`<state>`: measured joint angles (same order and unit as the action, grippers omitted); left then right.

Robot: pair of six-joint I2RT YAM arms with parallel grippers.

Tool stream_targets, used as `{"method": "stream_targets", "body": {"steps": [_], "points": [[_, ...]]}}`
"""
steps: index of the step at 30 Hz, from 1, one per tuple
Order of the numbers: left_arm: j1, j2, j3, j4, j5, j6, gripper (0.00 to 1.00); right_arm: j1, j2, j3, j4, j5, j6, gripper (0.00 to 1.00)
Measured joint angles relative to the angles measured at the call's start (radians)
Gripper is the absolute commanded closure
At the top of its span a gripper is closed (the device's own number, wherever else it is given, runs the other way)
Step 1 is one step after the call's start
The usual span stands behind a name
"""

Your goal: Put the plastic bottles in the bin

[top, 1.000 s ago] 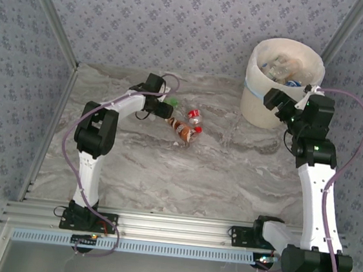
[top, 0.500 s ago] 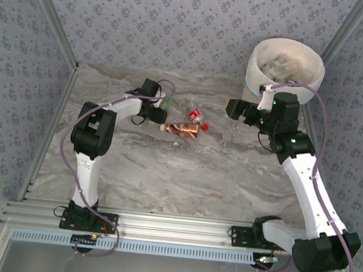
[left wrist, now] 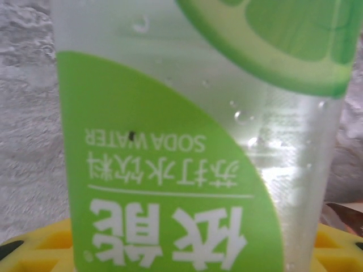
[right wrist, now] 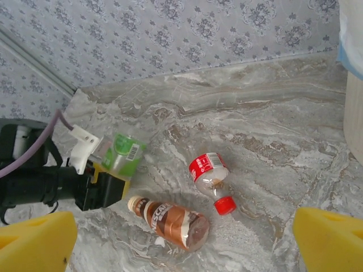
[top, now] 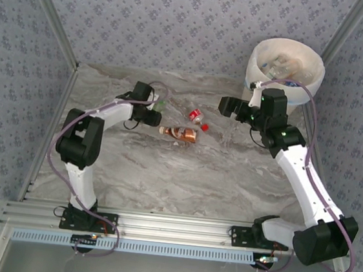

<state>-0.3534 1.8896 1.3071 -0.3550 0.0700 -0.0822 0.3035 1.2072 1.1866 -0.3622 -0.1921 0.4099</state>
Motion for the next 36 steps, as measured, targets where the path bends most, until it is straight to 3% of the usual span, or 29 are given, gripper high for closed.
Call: {"method": "stream_targets", "body": {"steps": [11, 25, 36], "points": [[-0.021, -0.309, -0.118, 0.083, 0.118, -0.104, 1.0, 0.037, 0.06, 0.0, 0.05, -0.015, 0.185, 0.0], [-0.233, -0.513, -0.218, 0.127, 0.196, -0.096, 1.0, 0.18, 0.231, 0.013, 0.344, -0.201, 0.326, 0.0], [-0.279, -0.513, -0.233, 0.183, 0.2, -0.075, 1.0, 0.236, 0.297, 0.037, 0.428, -0.204, 0.346, 0.05]]}}
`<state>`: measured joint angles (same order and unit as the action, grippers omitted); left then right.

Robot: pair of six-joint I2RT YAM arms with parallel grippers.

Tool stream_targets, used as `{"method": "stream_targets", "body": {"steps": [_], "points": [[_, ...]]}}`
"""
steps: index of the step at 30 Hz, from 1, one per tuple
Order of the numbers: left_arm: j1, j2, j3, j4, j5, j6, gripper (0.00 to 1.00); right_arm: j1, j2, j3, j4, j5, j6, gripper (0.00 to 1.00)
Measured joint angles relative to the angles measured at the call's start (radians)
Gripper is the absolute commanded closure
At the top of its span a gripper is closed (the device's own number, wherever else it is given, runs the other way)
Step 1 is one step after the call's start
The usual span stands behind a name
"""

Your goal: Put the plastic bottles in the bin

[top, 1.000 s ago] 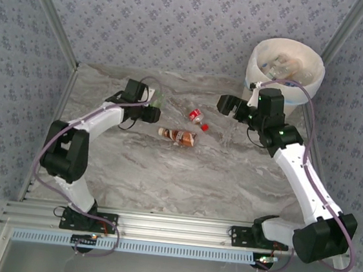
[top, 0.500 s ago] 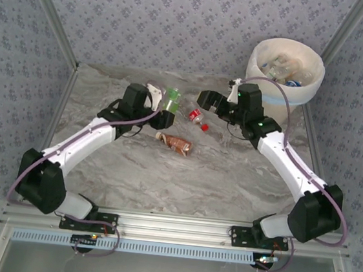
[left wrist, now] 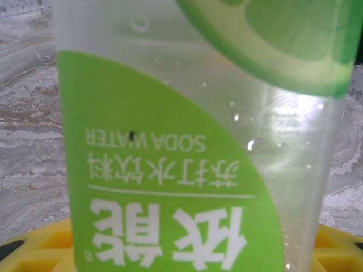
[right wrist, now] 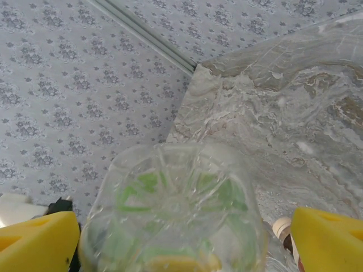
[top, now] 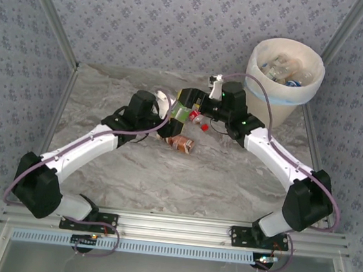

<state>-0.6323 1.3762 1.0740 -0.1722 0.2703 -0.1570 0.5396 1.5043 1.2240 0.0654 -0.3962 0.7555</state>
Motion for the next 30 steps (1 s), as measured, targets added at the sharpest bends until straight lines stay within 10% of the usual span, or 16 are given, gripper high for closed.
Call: {"method": "stream_targets", "body": {"steps": [11, 19, 30], "points": [[-0.005, 0.0, -0.031, 0.044, 0.002, -0.005, 0.79, 0.013, 0.02, -0.001, 0.022, 0.021, 0.031, 0.43], [-0.005, -0.002, -0.04, 0.076, 0.008, -0.034, 0.19, 0.013, 0.012, -0.002, 0.02, 0.037, 0.003, 0.49], [0.038, -0.119, -0.154, 0.208, 0.021, -0.112, 0.01, -0.027, -0.059, -0.045, -0.005, 0.101, -0.023, 0.48]]}}
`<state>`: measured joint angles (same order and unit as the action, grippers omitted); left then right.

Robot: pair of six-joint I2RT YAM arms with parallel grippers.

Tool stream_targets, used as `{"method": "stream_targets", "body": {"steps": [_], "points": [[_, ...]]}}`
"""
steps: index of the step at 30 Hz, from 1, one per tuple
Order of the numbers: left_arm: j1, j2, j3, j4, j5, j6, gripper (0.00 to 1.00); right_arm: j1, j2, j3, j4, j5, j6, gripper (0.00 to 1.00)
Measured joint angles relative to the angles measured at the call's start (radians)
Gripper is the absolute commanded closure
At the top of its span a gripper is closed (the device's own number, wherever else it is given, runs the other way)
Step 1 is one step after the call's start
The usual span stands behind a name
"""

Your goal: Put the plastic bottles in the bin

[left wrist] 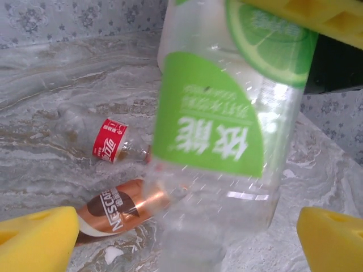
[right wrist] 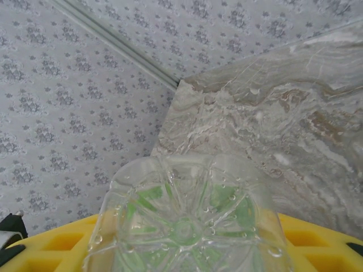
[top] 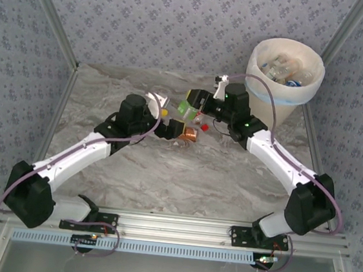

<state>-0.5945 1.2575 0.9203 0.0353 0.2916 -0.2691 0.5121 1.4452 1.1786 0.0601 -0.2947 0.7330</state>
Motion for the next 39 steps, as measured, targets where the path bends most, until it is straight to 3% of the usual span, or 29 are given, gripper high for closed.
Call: {"method": "stream_targets", "body": {"steps": [9, 17, 27, 39], "points": [[0.05, -0.122, -0.158, 0.075, -0.172, -0.1, 0.01, -0.14, -0.095, 0.011, -0.183, 0.071, -0.054, 0.47], [0.084, -0.215, -0.26, 0.093, -0.33, -0.194, 0.01, -0.316, -0.122, 0.158, -0.27, 0.083, -0.129, 0.45], [0.108, -0.349, -0.364, 0.1, -0.426, -0.249, 0.01, -0.428, 0.085, 0.519, -0.235, 0.101, -0.181, 0.45], [0.122, -0.372, -0.373, 0.096, -0.443, -0.256, 0.01, -0.506, 0.394, 0.811, -0.221, 0.301, -0.198, 0.43]]}}
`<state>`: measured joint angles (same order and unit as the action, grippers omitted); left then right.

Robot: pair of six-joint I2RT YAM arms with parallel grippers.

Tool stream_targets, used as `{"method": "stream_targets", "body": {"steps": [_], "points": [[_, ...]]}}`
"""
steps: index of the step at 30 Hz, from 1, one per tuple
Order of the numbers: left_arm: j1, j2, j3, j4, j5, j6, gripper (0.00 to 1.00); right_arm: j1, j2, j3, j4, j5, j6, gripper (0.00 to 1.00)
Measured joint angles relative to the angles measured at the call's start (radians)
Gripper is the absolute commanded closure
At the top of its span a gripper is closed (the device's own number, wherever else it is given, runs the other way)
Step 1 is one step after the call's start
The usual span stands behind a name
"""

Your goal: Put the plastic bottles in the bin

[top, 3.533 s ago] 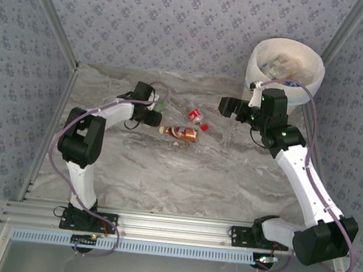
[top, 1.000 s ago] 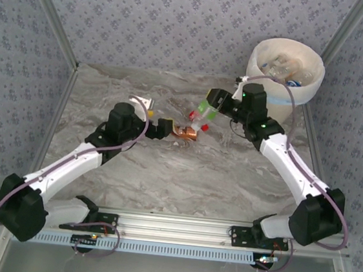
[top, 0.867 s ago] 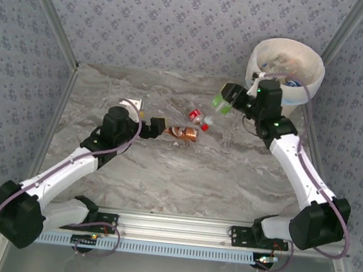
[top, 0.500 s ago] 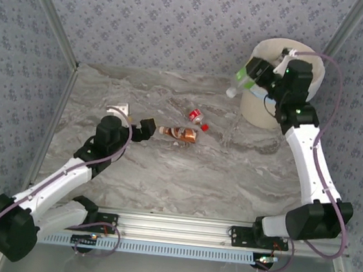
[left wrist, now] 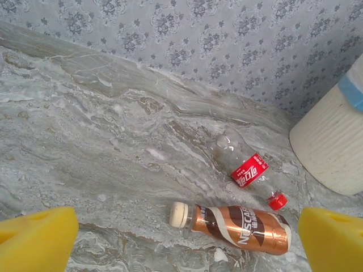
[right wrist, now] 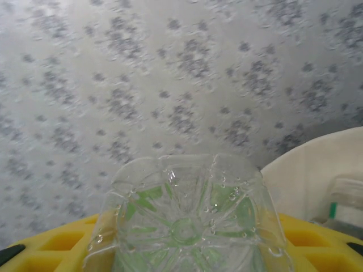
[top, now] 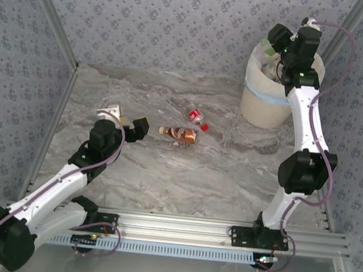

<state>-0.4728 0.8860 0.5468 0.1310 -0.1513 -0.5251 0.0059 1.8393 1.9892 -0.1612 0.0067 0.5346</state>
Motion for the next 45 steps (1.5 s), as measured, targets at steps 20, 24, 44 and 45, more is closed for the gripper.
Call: {"method": "stream_targets", "body": {"steps": [20, 24, 44, 45], "points": [[0.002, 0.023, -0.026, -0.002, -0.007, -0.011, 0.01, -0.165, 0.052, -0.031, -0.021, -0.178, 0.048, 0.35], [0.002, 0.044, -0.026, -0.003, -0.006, -0.014, 0.01, -0.161, 0.201, 0.164, -0.093, -0.256, 0.004, 0.26], [0.008, 0.136, 0.004, -0.046, 0.008, -0.042, 0.01, -0.144, 0.312, 0.379, -0.375, -0.203, -0.127, 0.1], [0.008, 0.145, 0.011, -0.048, 0.009, -0.044, 0.0, -0.14, 0.312, 0.385, -0.38, -0.207, -0.136, 0.1]]}}
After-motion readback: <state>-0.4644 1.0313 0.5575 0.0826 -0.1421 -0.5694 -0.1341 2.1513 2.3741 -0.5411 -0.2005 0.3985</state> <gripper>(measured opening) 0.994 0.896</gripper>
